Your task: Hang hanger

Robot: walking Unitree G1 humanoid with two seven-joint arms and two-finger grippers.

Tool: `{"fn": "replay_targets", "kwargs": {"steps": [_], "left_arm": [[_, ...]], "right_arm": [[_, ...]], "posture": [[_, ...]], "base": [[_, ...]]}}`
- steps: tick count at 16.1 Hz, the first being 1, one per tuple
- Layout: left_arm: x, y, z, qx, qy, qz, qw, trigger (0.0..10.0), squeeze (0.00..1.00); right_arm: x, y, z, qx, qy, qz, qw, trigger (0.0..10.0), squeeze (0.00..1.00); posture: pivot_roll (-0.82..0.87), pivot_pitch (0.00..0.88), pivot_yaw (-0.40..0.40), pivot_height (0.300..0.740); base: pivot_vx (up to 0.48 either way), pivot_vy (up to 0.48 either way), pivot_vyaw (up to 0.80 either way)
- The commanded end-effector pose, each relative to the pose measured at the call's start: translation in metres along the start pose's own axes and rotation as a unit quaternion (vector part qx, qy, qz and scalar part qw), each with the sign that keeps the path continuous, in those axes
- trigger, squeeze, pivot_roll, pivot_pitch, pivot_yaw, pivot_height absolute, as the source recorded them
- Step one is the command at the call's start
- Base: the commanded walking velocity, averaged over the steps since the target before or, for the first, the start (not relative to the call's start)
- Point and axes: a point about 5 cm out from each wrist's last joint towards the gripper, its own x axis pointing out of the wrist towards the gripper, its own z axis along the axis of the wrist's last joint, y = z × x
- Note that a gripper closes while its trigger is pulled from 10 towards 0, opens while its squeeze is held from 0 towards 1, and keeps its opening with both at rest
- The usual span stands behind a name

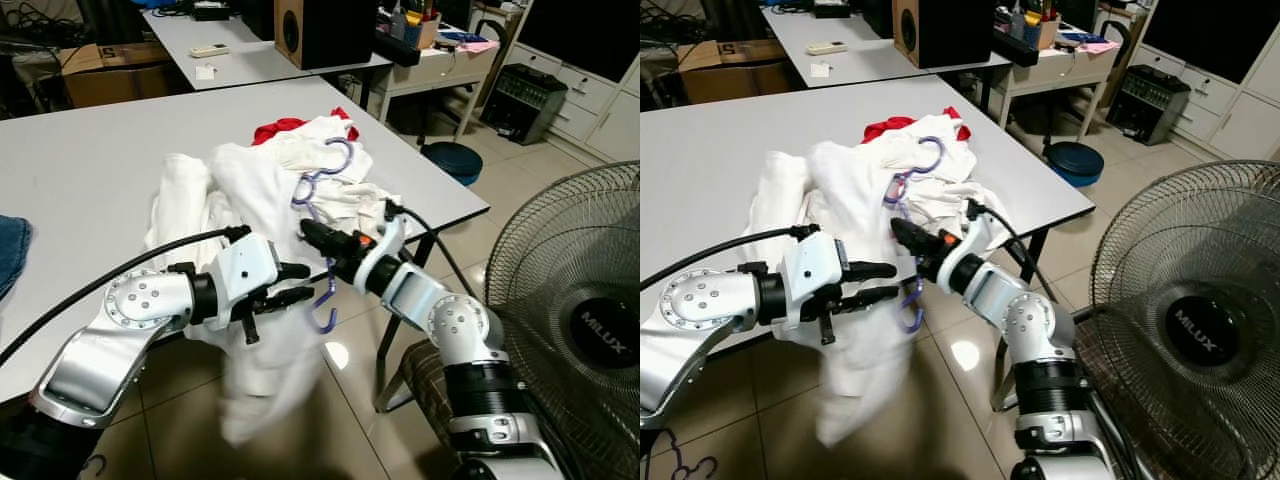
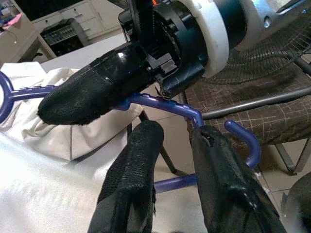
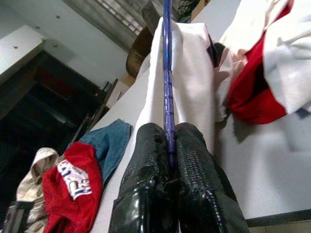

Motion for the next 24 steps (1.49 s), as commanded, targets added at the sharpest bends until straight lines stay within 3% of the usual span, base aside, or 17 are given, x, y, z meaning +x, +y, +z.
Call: {"fn": "replay_targets", "kwargs": {"steps": [1,6,8,9,10,12,15,17,19,20,22,24], "left_arm": [[-0.007,0.004,-0.001,-0.005,0.005,0.01,1.0,10.0,1.0],[-0.031,0.027,-0.004,-0.029,-0.006,0.086,0.996,10.0,1.0],[-0.046,0.039,-0.004,-0.028,-0.014,0.139,0.99,10.0,1.0],[-0.048,0.042,-0.004,-0.025,-0.016,0.149,0.988,10.0,1.0],[-0.055,0.051,0.002,-0.025,-0.035,0.175,0.984,10.0,0.0],[-0.067,0.07,0.021,-0.031,-0.088,0.211,0.973,10.0,0.0],[-0.079,0.091,0.05,-0.016,-0.144,0.216,0.966,10.0,0.0],[-0.079,0.104,0.068,0.004,-0.168,0.196,0.966,10.0,0.0],[-0.069,0.112,0.094,0.014,-0.201,0.126,0.971,10.0,0.0],[-0.059,0.104,0.097,0.008,-0.192,0.048,0.98,10.0,1.0],[-0.047,0.093,0.091,0.018,-0.148,-0.043,0.988,10.0,1.0],[-0.039,0.095,0.087,0.029,-0.123,-0.069,0.99,10.0,1.0]], "right_arm": [[-0.005,-0.001,0.005,-0.011,-0.007,-0.002,1.0,10.0,0.0],[-0.017,-0.006,0.017,-0.079,0.013,-0.011,0.997,10.0,0.0],[-0.029,-0.01,0.026,-0.161,0.031,-0.006,0.986,10.0,0.0],[-0.032,-0.012,0.027,-0.181,0.037,-0.004,0.983,10.0,0.0],[-0.04,-0.013,0.032,-0.22,0.045,0.013,0.974,10.0,0.0],[-0.057,-0.011,0.051,-0.267,0.04,0.044,0.962,10.0,0.0],[-0.082,0.0,0.075,-0.326,0.033,0.097,0.94,10.0,0.0],[-0.096,0.007,0.082,-0.363,0.053,0.13,0.921,10.0,0.0],[-0.112,0.017,0.086,-0.395,0.084,0.171,0.899,10.0,0.0],[-0.117,0.022,0.085,-0.407,0.102,0.188,0.888,10.0,0.0],[-0.123,0.028,0.083,-0.424,0.133,0.206,0.872,10.0,0.0],[-0.127,0.031,0.082,-0.44,0.154,0.214,0.858,10.0,0.0]], "posture": [[0.01,0.0,-0.061,0.74],[0.0,0.0,-0.07,0.74],[0.0,0.0,-0.073,0.74],[0.0,0.0,-0.073,0.74],[0.0,0.0,-0.077,0.74],[0.01,0.0,-0.078,0.74],[0.01,0.0,-0.078,0.74],[0.02,0.0,-0.075,0.74],[0.02,0.0,-0.068,0.74],[0.02,0.0,-0.058,0.74],[0.01,0.0,-0.049,0.74],[0.01,0.0,-0.043,0.74]], "base": [[0.0,0.0,0.0],[0.0,0.0,0.0],[0.0,0.0,0.0],[0.0,0.0,0.0],[0.0,0.0,0.0],[0.0,0.0,0.0],[0.0,0.0,0.0],[0.0,0.0,0.0],[0.0,0.0,0.0],[0.0,0.0,0.0],[0.0,0.0,0.0],[0.0,0.0,0.0]]}}
